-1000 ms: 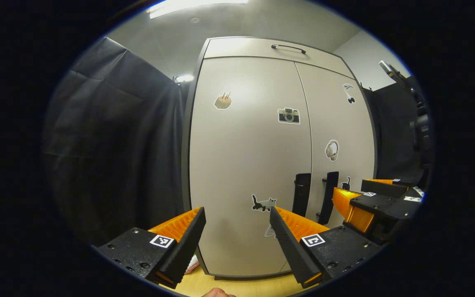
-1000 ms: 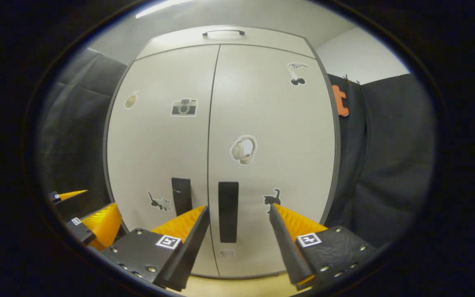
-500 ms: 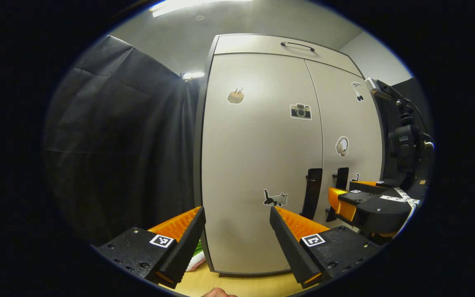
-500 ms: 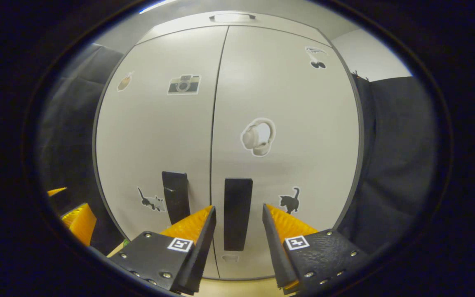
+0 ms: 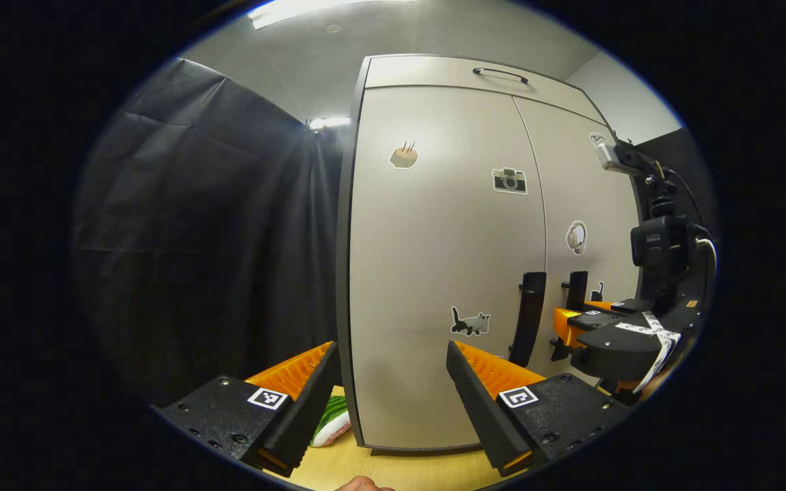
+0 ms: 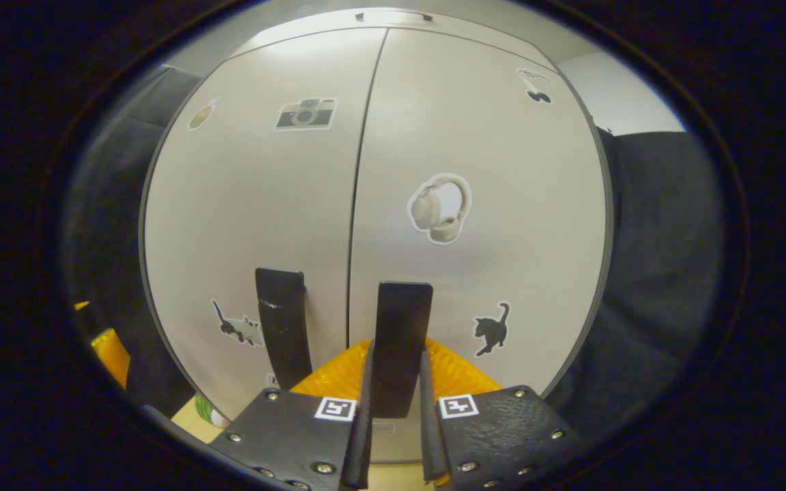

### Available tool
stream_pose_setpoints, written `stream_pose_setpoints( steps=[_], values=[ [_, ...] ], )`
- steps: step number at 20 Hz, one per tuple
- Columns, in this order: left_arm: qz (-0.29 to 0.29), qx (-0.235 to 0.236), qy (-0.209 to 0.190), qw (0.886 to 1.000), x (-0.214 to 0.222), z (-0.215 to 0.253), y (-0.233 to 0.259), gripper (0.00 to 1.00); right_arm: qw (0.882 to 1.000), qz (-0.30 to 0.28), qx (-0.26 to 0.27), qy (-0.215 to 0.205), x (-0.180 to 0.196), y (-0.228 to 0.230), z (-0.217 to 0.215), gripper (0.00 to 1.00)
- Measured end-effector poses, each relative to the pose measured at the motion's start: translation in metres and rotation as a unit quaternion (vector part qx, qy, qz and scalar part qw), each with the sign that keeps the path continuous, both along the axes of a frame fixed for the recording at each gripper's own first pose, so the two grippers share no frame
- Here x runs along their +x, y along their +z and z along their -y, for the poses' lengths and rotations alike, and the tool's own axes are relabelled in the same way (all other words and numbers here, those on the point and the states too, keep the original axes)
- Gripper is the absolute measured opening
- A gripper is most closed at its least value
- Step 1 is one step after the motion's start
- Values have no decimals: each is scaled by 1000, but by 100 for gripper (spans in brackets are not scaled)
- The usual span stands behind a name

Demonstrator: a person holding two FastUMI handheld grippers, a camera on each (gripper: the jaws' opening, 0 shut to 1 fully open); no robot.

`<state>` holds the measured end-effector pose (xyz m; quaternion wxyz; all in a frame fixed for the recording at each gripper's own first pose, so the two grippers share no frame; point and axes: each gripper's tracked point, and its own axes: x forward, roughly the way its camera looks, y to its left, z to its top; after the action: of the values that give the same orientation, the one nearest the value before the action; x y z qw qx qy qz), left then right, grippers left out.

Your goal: Open the right door of the double-door shoe cabinet with the right hand, and open the left door with the left hand.

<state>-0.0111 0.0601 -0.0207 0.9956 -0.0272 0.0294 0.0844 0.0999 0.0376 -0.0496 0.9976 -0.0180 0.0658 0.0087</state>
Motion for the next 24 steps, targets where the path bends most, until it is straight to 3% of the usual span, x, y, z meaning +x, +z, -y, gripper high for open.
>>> stream_pose_setpoints(
  steps=[2,4,9,24],
  values=[
    [-2,0,2,1000,-2,-2,-1,97,1000,2,-3,-5,-3,2,2,30],
    [-4,-3,2,1000,-4,-3,-3,97,1000,11,3,-7,-1,0,1,21],
    [-8,-4,-1,1000,-13,-2,-5,97,1000,16,7,8,-5,1,2,21],
    [-23,-10,-31,999,-32,21,-12,97,989,11,36,145,-65,8,26,21]
  ],
)
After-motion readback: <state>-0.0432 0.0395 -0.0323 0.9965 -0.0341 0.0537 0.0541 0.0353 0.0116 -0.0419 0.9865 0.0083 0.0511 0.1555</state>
